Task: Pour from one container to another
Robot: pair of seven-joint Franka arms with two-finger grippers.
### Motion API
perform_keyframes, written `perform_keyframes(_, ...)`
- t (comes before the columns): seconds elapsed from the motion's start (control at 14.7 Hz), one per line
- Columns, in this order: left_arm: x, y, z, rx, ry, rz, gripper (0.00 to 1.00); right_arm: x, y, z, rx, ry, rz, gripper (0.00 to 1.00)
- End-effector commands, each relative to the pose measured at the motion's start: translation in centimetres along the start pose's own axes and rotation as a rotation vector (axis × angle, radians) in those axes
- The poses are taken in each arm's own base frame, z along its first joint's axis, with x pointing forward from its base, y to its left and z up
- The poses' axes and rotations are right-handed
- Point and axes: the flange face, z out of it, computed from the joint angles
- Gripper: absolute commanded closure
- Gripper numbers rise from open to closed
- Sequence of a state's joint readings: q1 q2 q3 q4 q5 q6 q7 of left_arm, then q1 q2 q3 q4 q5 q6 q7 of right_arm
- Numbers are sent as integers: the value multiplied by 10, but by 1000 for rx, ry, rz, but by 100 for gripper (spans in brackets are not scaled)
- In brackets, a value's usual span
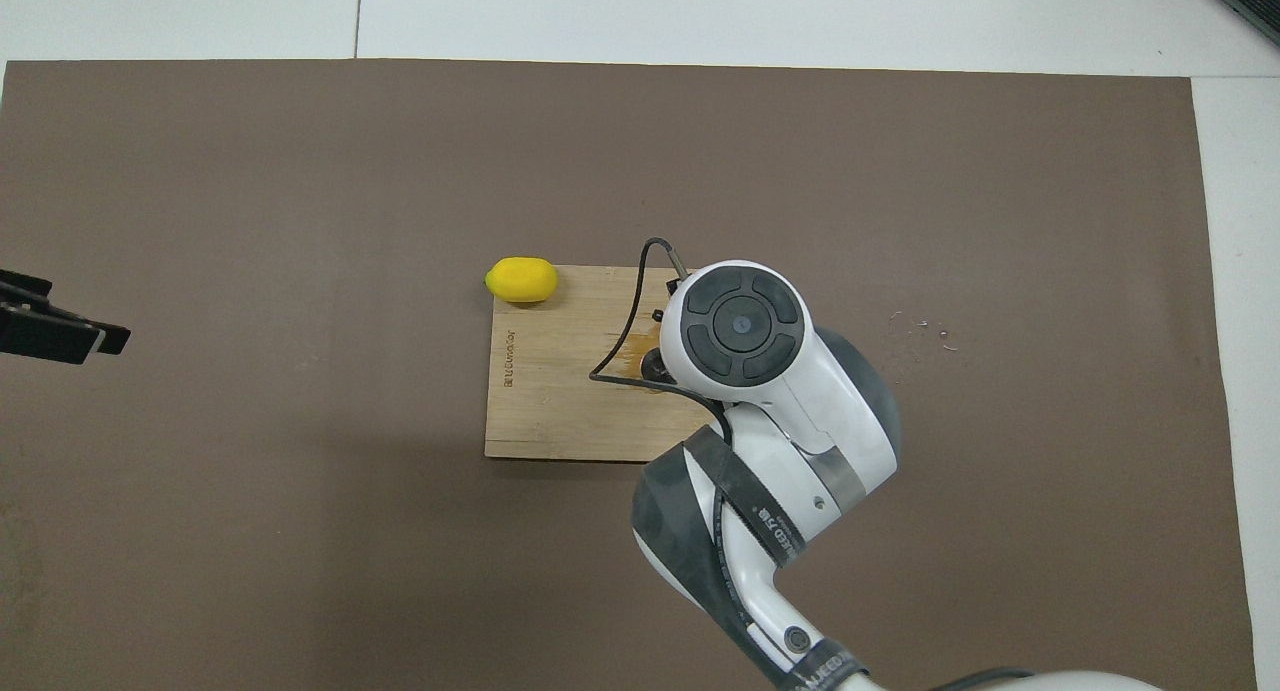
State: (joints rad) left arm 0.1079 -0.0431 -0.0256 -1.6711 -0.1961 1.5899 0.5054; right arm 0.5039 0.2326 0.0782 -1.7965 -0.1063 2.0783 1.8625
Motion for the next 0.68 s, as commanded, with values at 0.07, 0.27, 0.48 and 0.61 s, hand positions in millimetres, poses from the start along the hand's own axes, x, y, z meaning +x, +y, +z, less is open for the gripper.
perform_keyframes(0.07, -5, 6, -7, 26, -13, -221, 0, 1, 7, -4, -7, 13, -8, 100)
perform_keyframes(0.27, -3, 7, -7, 30, -4, -216, 0, 2, 12, 2, -35, -22, -5, 100)
perform_keyframes(0.48, -5, 10, -5, 25, -19, -213, 0, 3, 16, 7, -67, -117, -35, 100)
perform_keyframes(0.61, -4, 11, -5, 25, -19, -210, 0, 22, 12, 10, -81, -189, -7, 100)
